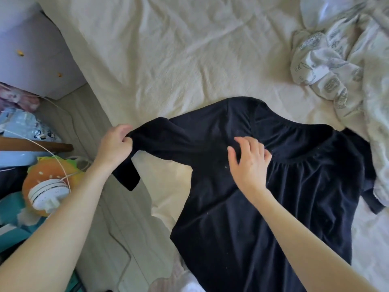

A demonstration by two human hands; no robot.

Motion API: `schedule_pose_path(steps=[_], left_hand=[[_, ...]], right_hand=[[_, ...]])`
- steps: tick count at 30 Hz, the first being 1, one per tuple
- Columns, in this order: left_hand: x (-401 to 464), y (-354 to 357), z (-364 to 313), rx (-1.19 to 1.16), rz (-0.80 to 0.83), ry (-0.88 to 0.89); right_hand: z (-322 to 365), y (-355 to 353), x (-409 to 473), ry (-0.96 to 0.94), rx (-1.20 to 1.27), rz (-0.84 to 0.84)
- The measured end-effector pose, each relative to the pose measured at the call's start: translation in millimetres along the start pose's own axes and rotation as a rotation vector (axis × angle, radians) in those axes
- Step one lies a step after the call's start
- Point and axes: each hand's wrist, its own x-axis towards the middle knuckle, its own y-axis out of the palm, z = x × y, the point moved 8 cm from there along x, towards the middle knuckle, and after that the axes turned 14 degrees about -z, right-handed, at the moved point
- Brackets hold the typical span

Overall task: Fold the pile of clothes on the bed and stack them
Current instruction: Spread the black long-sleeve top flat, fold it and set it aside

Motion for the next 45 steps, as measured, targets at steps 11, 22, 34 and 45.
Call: schedule_pose_path(steps=[11,22,34,45], left_hand=[[7,95,-167,0.004,0.101,0.451],[44,63,-193,-0.077,-0.213,0.366],[-2,158,-257,0.011,0.244,0.529],[24,101,-313,-0.312,-0.188,0.478]], right_hand=[[-72,44,134,0.877,0.369,0.353],[-66,44,150,1.032,0.878,0.256],[-228,-54,74,0.343,-0.161,0.422],[-231,-97,149,0.577,0.162,-0.115]])
